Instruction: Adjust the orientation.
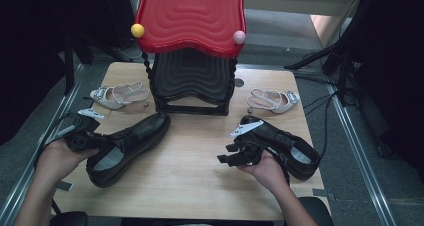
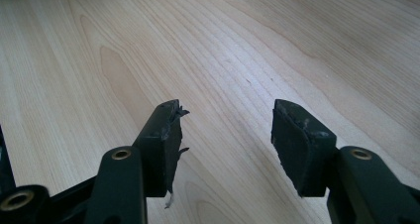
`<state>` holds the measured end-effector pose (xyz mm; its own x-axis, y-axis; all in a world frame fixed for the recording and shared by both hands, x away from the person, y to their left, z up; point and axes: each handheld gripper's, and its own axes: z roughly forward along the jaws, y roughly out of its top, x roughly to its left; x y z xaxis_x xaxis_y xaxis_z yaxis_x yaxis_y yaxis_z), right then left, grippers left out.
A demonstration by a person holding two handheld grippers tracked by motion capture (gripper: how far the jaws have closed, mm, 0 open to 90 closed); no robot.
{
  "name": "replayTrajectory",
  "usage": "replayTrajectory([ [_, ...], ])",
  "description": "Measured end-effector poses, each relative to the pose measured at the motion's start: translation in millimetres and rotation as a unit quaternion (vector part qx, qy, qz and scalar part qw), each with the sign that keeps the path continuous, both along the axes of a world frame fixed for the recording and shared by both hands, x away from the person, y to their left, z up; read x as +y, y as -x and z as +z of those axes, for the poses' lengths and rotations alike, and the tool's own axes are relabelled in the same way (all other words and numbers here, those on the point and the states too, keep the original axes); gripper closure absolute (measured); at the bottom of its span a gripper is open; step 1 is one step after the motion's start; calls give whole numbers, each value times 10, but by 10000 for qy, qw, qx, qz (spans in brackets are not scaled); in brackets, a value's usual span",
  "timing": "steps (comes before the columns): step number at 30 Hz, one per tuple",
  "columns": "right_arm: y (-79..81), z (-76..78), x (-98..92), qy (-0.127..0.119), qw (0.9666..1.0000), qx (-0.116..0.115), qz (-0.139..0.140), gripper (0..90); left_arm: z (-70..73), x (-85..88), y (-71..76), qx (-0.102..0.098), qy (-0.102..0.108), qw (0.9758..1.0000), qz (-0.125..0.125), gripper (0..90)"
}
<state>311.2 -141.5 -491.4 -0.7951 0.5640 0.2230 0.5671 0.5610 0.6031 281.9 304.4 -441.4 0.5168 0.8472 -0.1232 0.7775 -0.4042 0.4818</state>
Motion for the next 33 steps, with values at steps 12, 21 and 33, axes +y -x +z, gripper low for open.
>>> replayTrajectory([
  [12, 32, 18, -20, 30, 10000, 0, -67, 459, -61, -659, -165, 205, 201, 9967, -765, 853],
  [21, 87, 57, -16, -60, 9999, -4, -125, 465, -132, -1114, -314, 345, 201, 9945, -964, 850],
  [33, 139, 57, 87, -181, 9995, -141, -204, 480, -302, -1434, -364, 454, 342, 9916, -1163, 825],
])
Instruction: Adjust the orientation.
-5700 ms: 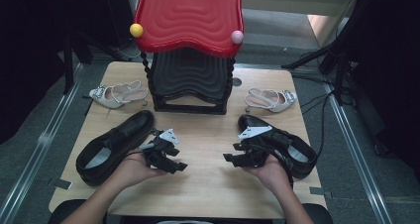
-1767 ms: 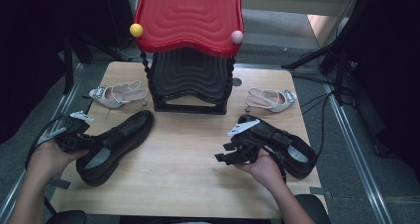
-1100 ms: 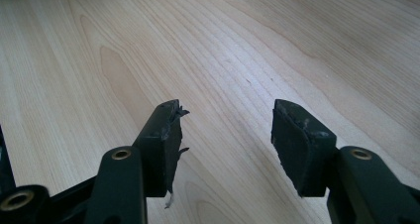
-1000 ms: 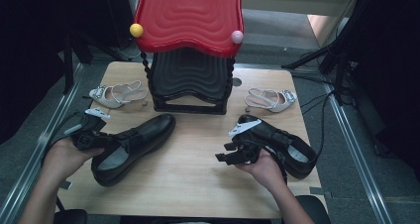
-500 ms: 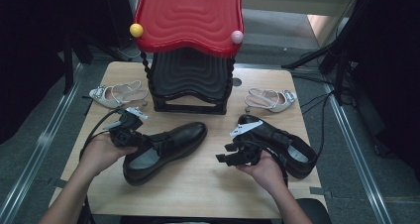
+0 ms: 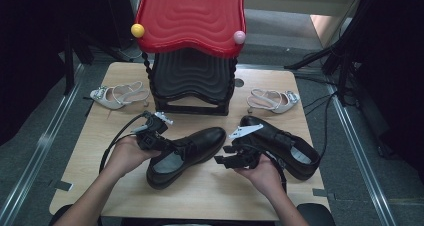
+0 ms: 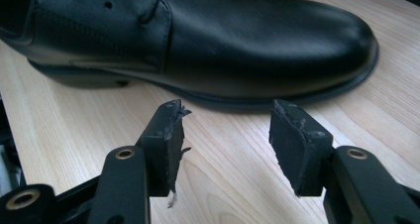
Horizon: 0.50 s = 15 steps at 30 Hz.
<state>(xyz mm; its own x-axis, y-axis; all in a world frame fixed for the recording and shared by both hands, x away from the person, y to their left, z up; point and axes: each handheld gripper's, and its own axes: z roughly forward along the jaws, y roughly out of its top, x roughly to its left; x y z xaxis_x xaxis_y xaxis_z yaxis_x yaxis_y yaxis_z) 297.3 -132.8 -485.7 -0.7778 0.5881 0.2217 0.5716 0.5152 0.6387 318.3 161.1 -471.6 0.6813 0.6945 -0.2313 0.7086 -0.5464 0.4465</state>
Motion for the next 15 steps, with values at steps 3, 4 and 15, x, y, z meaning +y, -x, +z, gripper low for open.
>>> replayTrajectory([
  [3, 9, -1, 62, 86, 10000, -45, 14, 485, -40, 39, -3, 80, 121, 9999, -60, 786],
  [4, 10, -1, 75, 106, 9999, -33, 2, 487, -52, 43, -1, 131, 123, 9998, -64, 768],
  [15, 11, 50, 135, 168, 9999, -28, -5, 493, 143, 144, 74, 165, 205, 9991, -343, 555],
])
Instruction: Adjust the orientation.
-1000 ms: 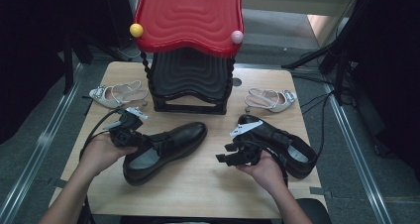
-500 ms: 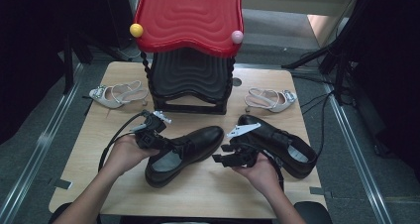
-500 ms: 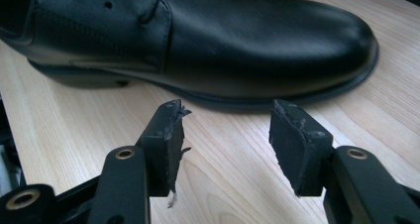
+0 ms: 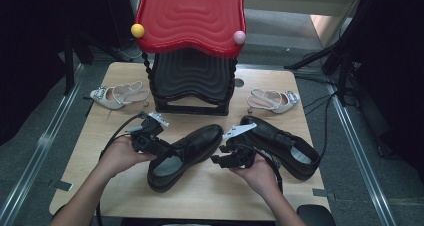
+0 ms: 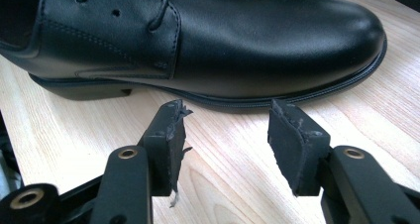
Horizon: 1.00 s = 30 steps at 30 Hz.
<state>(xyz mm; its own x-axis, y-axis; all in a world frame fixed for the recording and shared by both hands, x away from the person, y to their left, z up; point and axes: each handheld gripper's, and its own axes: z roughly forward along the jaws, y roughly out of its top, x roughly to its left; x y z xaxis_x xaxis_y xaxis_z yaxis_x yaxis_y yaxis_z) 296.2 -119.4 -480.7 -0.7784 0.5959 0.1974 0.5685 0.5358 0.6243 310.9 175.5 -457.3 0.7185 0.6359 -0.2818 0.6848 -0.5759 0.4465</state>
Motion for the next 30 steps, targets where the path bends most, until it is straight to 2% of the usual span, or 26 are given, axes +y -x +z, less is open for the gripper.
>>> replayTrajectory([
  [6, -15, 30, 7, -5, 10000, 26, -26, 495, 194, 166, 50, -91, 165, 9998, -7, 540],
  [8, -22, 40, 16, 0, 10000, 70, -25, 500, 258, 268, 45, -181, 187, 9996, 74, 547],
  [10, -38, 53, 35, -54, 9999, 127, -20, 505, 278, 343, 33, -247, 212, 9994, 109, 599],
  [12, -55, 59, 54, -62, 10000, 72, -19, 512, 264, 418, 26, -321, 308, 9989, 121, 670],
  [14, -87, 55, 79, -57, 9999, 119, -27, 525, 216, 477, -4, -340, 383, 9986, 101, 753],
  [15, -101, 52, 89, -47, 9999, 94, -18, 540, 157, 500, -35, -262, 390, 9988, 152, 799],
  [17, -126, 39, 118, -8, 9999, 114, -56, 571, 61, 498, -72, -99, 343, 9992, 181, 822],
  [19, -126, 16, 135, 18, 10000, 78, -50, 624, -30, 481, -96, -126, 338, 9992, 147, 853],
  [22, -95, -29, 134, -24, 9999, -8, -100, 690, -151, 464, -136, -201, 380, 9988, 230, 866],
  [24, -70, -77, 131, -144, 9997, 105, -135, 752, -225, 451, -159, -178, 408, 9988, 214, 866],
  [26, -37, -126, 155, -115, 9998, 147, -111, 824, -294, 427, -168, -124, 482, 9985, 212, 866],
  [27, -25, -141, 164, -120, 9998, 150, -107, 845, -333, 408, -170, -48, 460, 9988, 171, 865],
  [28, -11, -160, 178, -152, 9997, 188, -96, 883, -354, 391, -164, -45, 406, 9990, 156, 863],
  [30, -3, -181, 202, -214, 9994, 247, -73, 900, -390, 362, -150, -25, 406, 9991, 138, 862],
])
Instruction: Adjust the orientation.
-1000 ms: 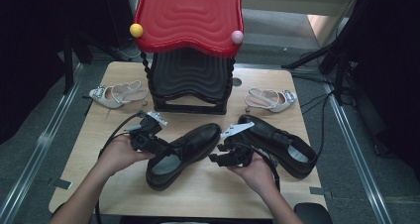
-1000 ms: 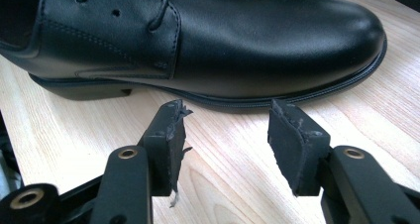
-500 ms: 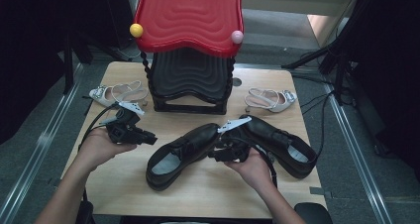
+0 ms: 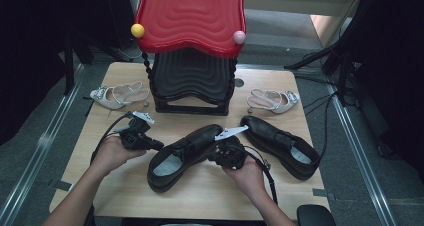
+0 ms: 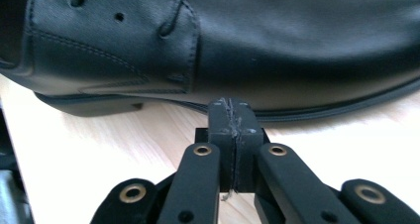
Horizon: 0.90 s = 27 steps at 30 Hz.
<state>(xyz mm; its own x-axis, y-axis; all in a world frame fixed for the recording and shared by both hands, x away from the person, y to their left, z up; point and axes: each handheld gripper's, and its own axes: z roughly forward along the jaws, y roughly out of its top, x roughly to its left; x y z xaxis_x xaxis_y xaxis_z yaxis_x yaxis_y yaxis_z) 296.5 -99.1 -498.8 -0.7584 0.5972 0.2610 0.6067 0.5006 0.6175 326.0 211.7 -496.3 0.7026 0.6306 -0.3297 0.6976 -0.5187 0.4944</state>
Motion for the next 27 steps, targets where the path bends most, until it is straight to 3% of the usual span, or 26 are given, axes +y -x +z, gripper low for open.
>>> replayTrajectory([
  [4, -4, -44, 66, -28, 10000, 88, -20, 900, -38, -72, 16, 59, -28, 9999, -138, 862],
  [6, -11, -61, 89, -5, 10000, 95, -24, 900, -40, -122, 44, -32, -71, 9998, -164, 869],
  [10, -28, -69, 104, -8, 9999, 119, -49, 900, -53, -109, 69, 63, 84, 9999, -15, 884],
  [17, -70, -74, 141, -6, 9999, 100, -52, 900, -56, -91, 141, 57, 113, 9998, 121, 893],
  [27, -196, -61, 103, 42, 9997, 103, -225, 900, -69, -208, 256, 82, 179, 9998, 44, 896],
])
